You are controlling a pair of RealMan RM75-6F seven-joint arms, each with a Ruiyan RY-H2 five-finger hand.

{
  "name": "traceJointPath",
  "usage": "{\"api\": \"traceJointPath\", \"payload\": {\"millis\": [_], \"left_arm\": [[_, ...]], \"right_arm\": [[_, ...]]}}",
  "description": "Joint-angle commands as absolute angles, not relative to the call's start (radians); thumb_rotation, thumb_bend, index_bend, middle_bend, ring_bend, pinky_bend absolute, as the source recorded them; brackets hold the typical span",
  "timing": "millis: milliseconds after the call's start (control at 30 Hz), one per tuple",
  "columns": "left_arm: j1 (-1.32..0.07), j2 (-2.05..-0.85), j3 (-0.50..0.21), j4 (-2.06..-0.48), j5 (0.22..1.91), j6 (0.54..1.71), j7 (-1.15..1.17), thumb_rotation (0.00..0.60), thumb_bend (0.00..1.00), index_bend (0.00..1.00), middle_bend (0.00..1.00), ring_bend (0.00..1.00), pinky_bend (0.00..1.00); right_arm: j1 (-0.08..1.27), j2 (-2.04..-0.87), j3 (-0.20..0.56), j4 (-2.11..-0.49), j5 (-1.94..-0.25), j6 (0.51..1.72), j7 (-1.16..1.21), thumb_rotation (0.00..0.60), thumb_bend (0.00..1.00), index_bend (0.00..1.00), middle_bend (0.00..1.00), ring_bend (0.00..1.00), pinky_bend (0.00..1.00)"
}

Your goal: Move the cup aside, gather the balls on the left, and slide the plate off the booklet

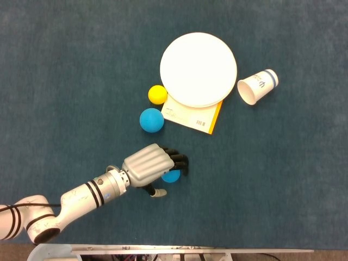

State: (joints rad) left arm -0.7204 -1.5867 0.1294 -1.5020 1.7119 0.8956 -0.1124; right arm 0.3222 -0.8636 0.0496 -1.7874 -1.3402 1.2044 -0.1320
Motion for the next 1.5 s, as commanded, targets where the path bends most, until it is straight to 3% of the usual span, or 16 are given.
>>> {"api": "traceJointPath", "payload": {"millis": [33, 967, 1500], "left_arm": [[-0.715, -1.603, 0.132, -1.479, 1.716, 0.914, -0.127, 0.600, 0.21, 0.36, 0.28, 0.29, 0.41], [-0.713, -1.680, 0.147, -1.353, 1.719, 0.969, -0.232, 0.600, 0.27, 0.51, 0.41, 0.45, 0.59], [-0.690, -1.432, 0.132, -1.458, 1.699, 1.071, -0.226, 0.600, 0.27, 0.52, 0.43, 0.45, 0.59]], "right_arm": [[0.320, -0.861, 0.052, -1.793, -1.342, 1.204, -0.133, 0.600, 0.17, 0.28, 0.38, 0.36, 0.59], [0.299, -0.835, 0.070, -1.817, -1.328, 1.191, -0.114, 0.600, 0.17, 0.28, 0.38, 0.36, 0.59], [0.303, -0.850, 0.080, -1.821, -1.340, 1.183, -0.102, 0.600, 0.17, 0.28, 0.38, 0.36, 0.59]]}}
